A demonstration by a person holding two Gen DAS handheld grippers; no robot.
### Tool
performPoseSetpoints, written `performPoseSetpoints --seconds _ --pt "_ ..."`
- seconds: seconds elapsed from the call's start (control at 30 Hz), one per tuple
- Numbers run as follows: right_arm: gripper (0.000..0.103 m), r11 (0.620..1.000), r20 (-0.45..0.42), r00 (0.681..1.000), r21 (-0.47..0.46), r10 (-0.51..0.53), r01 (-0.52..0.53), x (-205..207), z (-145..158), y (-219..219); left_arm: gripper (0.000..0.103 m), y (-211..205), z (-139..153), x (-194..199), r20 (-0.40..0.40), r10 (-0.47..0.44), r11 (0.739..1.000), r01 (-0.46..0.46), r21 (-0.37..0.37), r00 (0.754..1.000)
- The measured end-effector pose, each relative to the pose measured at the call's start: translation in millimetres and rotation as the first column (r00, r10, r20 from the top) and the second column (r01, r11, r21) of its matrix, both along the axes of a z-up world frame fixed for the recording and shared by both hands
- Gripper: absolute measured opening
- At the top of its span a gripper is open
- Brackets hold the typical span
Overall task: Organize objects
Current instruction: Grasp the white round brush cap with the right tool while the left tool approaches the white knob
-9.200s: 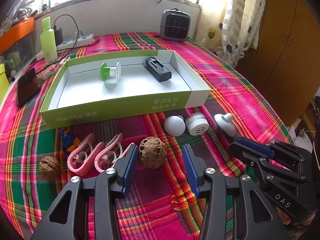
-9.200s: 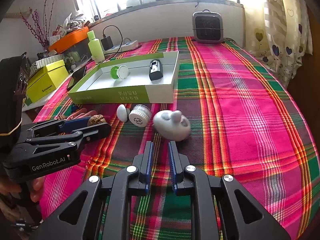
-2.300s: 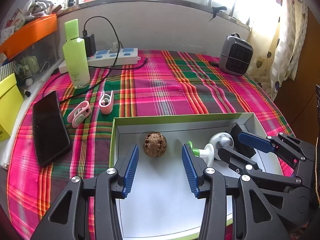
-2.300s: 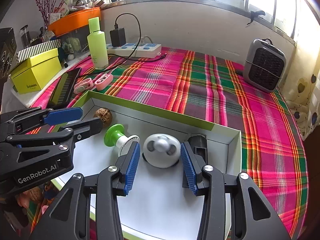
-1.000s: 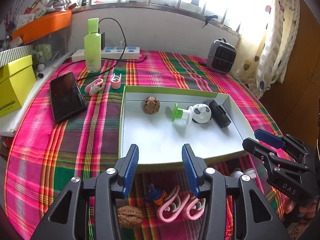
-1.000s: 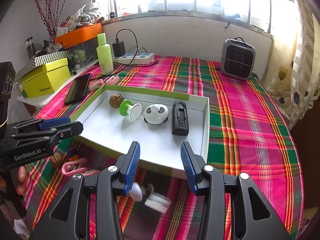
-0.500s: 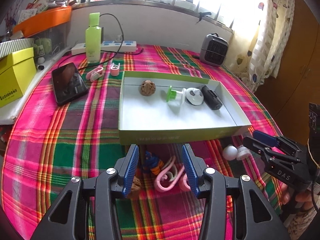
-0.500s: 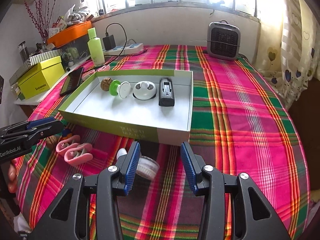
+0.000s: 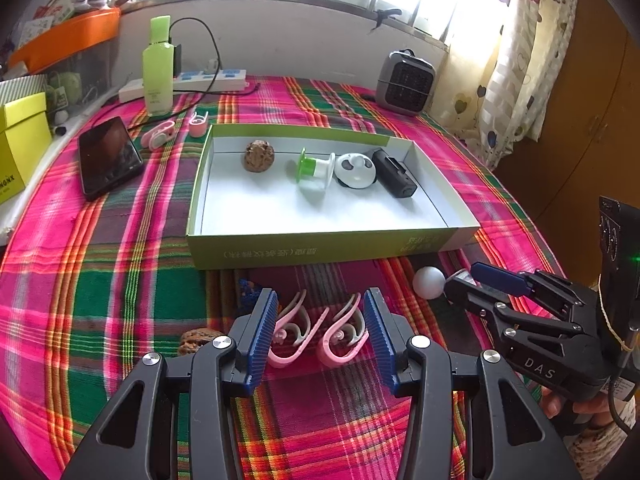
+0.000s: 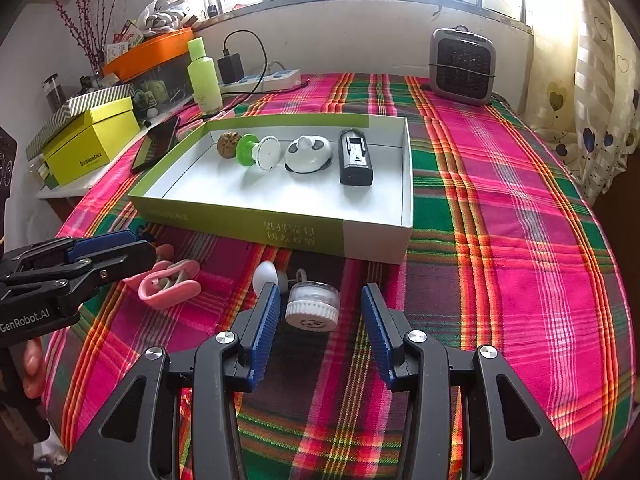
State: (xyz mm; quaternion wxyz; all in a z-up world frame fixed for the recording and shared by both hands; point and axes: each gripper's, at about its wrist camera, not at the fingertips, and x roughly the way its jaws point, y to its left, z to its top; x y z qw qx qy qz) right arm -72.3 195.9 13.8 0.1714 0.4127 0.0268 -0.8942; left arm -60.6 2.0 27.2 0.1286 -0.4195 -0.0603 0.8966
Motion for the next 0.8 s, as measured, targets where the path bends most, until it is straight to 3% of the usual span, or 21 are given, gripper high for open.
performPoseSetpoints --seconds 0.43,0.47,0.53,0.8 --pt "0.044 1.000 0.026 1.000 -0.018 -0.007 0.008 -3.6 -6.2 3.2 0.044 7.3 -2.3 -4.4 0.013 -0.016 1.000 0.016 -0.002 1.000" --pt "0.042 1.000 0.026 1.000 -0.019 -0.004 0.004 -3.2 -6.1 3.3 0.044 9.1 -2.3 -5.2 0.013 -0.022 1.000 0.022 -0.003 1.000" --pt "0.030 1.000 0.026 1.000 -0.016 -0.002 0.003 -3.1 -6.0 3.7 0.044 13.7 -1.6 -6.4 0.013 -0.034 0.999 0.035 -0.008 0.999" --pt "0.029 1.000 0.016 1.000 -0.013 -0.015 0.016 0.0 -4.3 12.1 0.044 39.6 0.3 -14.3 0.011 -0.110 0.994 0.110 -0.014 0.994"
